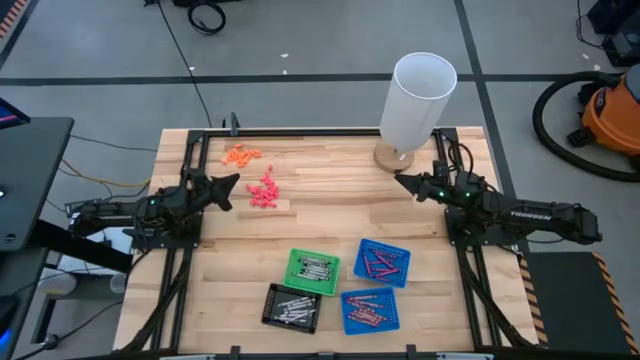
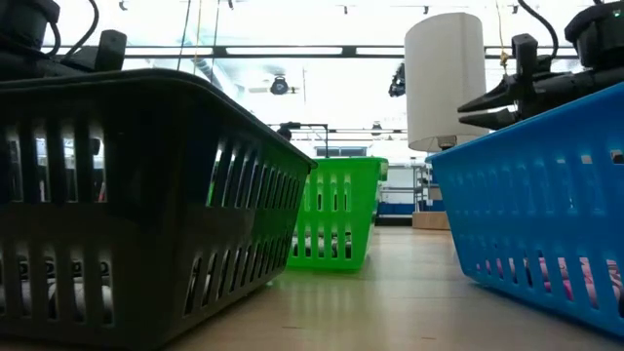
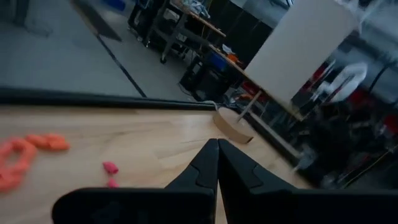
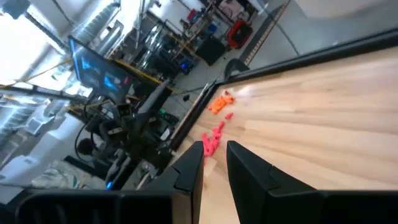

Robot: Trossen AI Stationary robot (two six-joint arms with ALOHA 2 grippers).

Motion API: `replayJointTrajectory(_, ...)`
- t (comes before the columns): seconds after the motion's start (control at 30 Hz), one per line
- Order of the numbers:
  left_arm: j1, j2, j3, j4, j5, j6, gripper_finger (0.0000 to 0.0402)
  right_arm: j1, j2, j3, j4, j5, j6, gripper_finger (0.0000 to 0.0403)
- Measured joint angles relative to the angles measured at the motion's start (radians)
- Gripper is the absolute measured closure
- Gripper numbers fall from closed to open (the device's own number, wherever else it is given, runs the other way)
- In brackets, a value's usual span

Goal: Sort crayons
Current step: Return to Home Position

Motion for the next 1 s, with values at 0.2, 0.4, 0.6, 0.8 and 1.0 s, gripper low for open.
replayJointTrajectory(0.2, 0.0, 0.0, 0.0, 0.0, 0.001, 0.334, 0.0389, 0.0, 0.0, -0.023, -0.005, -0.066, -0.191, 0.0323)
replayJointTrajectory(0.4, 0.0, 0.0, 0.0, 0.0, 0.001, 0.437, 0.0389, 0.0, 0.0, -0.024, -0.104, -0.075, -0.669, 0.0323)
replayJointTrajectory(0.6, 0.0, 0.0, 0.0, 0.0, 0.001, 0.437, 0.0388, 0.0, 0.0, -0.024, -0.103, -0.072, -0.728, 0.0322)
replayJointTrajectory(0.8, 0.0, 0.0, 0.0, 0.0, 0.002, 0.436, 0.0388, 0.0, 0.0, -0.024, -0.103, -0.07, -0.699, 0.0323)
replayJointTrajectory(1.0, 0.0, 0.0, 0.0, 0.0, 0.003, 0.437, 0.0388, 0.0, 0.0, -0.024, -0.103, -0.07, -0.699, 0.0323)
